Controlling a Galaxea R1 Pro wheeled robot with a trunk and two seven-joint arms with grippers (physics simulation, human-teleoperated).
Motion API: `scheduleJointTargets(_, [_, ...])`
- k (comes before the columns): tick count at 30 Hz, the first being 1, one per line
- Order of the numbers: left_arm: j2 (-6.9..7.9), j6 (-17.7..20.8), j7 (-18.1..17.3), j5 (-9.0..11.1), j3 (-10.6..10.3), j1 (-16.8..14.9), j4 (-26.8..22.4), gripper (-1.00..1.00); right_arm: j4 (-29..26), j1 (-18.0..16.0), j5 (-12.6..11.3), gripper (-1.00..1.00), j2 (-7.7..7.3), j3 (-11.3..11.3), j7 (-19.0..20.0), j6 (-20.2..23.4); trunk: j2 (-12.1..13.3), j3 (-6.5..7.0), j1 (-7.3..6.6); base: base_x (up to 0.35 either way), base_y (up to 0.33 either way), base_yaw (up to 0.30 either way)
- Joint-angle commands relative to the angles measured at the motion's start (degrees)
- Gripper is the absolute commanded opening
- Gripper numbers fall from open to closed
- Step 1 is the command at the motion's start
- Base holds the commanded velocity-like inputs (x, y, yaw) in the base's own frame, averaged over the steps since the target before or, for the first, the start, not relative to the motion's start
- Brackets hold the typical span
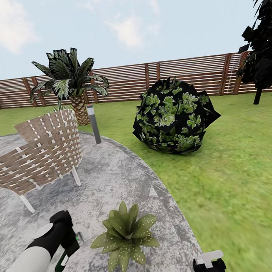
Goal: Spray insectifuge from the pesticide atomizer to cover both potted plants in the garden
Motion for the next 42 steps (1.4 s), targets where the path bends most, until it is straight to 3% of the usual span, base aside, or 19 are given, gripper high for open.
scheduleJointTargets(1, [0.09, 0.45, -0.29, -0.08, -0.26, -0.02, -0.19, -1.0, 0.02, -0.03, 0.63, 1.0, 0.02, -0.43, -0.26, -0.11, -0.02, -0.06, -0.01, 0.0, 0.0, 0.0])
scheduleJointTargets(4, [0.77, 0.44, -0.27, -0.09, 0.09, 0.0, 0.18, -1.0, 0.02, -0.03, 0.64, 1.0, 0.02, -0.43, -0.26, -0.11, -0.02, -0.06, -0.01, 0.0, 0.0, 0.0])
scheduleJointTargets(5, [1.8, 0.44, -0.18, 0.3, 0.27, 0.03, 0.25, -1.0, 0.02, -0.03, 0.65, 1.0, 0.03, -0.43, -0.26, -0.11, -0.02, -0.06, -0.01, 0.0, 0.0, 0.0])
scheduleJointTargets(7, [2.5, 0.44, 0.3, 0.6, 1.07, 0.0, 0.21, -1.0, 0.02, -0.03, 0.67, 1.0, 0.02, -0.43, -0.26, -0.11, -0.02, -0.06, -0.01, 0.0, 0.0, 0.0])
scheduleJointTargets(19, [2.92, 0.36, 1.6, 0.12, 1.99, 0.04, 0.16, -1.0, 0.02, -0.03, 0.67, 1.0, 0.02, -0.43, -0.26, -0.11, -0.02, -0.06, -0.01, 0.0, 0.0, 0.0])
scheduleJointTargets(24, [2.74, 0.3, 6.79, 0.74, 2.09, 5.33, 1.54, -1.0, 0.02, -0.03, 0.68, 1.0, 0.05, -0.43, -0.26, -0.11, -0.02, -0.06, -0.01, 0.0, 0.0, 0.0])
scheduleJointTargets(26, [2.81, 0.43, 8.34, 2.06, 2.32, 6.08, 1.44, -1.0, 0.02, -0.03, 0.68, 1.0, 0.04, -0.43, -0.26, -0.11, -0.02, -0.06, -0.01, 0.0, 0.0, 0.0])
scheduleJointTargets(29, [3.1, 0.52, 8.48, 5.84, 2.09, 5.81, 1.14, -1.0, 0.02, -0.03, 0.68, 1.0, 0.03, -0.43, -0.26, -0.11, -0.02, -0.06, -0.01, 0.0, 0.0, 0.0])
scheduleJointTargets(30, [3.26, 0.52, 7.46, 6.59, 2.05, 5.63, 1.12, -1.0, 0.02, -0.03, 0.68, 1.0, 0.03, -0.43, -0.26, -0.11, -0.02, -0.06, -0.01, 0.0, 0.0, 0.0])
scheduleJointTargets(34, [5.25, 0.78, -3.98, 7.04, 1.95, 2.45, 1.0, -1.0, 0.01, -0.03, 0.68, 1.0, 0.02, -0.43, -0.26, -0.11, -0.02, -0.06, -0.01, 0.0, 0.0, 0.0])
scheduleJointTargets(36, [6.0, 0.98, -5.47, 7.17, 2.31, 2.04, 0.8, -1.0, 0.02, -0.03, 0.68, 1.0, 0.02, -0.43, -0.26, -0.11, -0.02, -0.06, -0.01, 0.0, 0.0, 0.0])
scheduleJointTargets(37, [6.1, 1.01, -5.13, 7.53, 3.64, 2.02, 0.71, -1.0, 0.02, -0.03, 0.68, 1.0, 0.02, -0.43, -0.26, -0.11, -0.02, -0.06, -0.01, 0.0, 0.0, 0.0])
scheduleJointTargets(38, [6.13, 0.82, -4.77, 8.23, 6.28, 2.04, 0.6, -1.0, 0.02, -0.03, 0.68, 1.0, 0.02, -0.43, -0.26, -0.11, -0.02, -0.06, -0.01, 0.0, 0.0, 0.0])
scheduleJointTargets(40, [6.04, -0.5, -4.24, 10.41, 17.01, 2.14, 0.43, -1.0, 0.02, -0.03, 0.68, 1.0, 0.02, -0.43, -0.26, -0.11, -0.02, -0.06, -0.01, 0.0, 0.0, 0.0])
scheduleJointTargets(42, [5.98, -3.26, -4.11, 10.84, 22.37, 2.3, 0.26, -1.0, 0.02, -0.03, 0.68, 1.0, 0.02, -0.43, -0.26, -0.11, -0.02, -0.06, -0.01, 0.0, 0.0, 0.0])
